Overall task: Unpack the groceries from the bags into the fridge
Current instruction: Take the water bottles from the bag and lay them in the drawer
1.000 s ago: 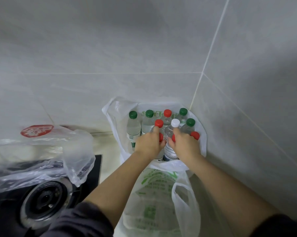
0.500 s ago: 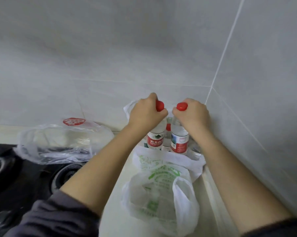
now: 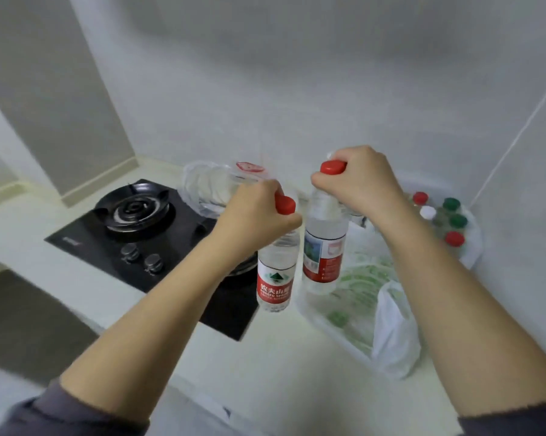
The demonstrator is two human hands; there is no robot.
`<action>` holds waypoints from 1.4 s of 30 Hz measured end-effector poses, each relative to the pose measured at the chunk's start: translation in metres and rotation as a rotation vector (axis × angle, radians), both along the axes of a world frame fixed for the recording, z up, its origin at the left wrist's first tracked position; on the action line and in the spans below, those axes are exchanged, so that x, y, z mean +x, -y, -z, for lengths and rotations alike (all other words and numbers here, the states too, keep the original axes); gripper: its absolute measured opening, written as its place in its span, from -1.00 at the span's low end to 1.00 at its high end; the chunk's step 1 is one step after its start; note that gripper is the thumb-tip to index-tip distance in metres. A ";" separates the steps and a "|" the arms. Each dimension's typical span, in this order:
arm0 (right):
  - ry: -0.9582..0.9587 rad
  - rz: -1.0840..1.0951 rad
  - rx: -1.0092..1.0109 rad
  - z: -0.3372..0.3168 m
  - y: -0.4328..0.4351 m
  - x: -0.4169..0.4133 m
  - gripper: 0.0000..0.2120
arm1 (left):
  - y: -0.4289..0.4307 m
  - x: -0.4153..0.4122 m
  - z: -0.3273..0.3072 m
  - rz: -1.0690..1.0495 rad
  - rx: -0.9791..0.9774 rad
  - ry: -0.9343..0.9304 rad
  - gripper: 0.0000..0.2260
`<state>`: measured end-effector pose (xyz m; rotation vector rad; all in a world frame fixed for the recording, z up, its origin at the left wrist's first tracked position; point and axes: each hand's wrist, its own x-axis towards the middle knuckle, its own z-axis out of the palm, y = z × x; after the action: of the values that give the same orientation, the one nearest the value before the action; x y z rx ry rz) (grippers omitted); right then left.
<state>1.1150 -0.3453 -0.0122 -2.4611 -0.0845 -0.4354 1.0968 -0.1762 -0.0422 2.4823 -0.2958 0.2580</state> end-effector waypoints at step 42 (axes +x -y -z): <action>-0.151 -0.030 0.524 0.255 -0.088 -0.099 -0.23 | -0.127 -0.117 0.206 -0.328 -0.402 -0.064 -0.48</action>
<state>1.0162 -0.2577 -0.2675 -1.9642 0.0515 -0.2200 0.9803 -0.0496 -0.2487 2.1222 0.1794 0.3357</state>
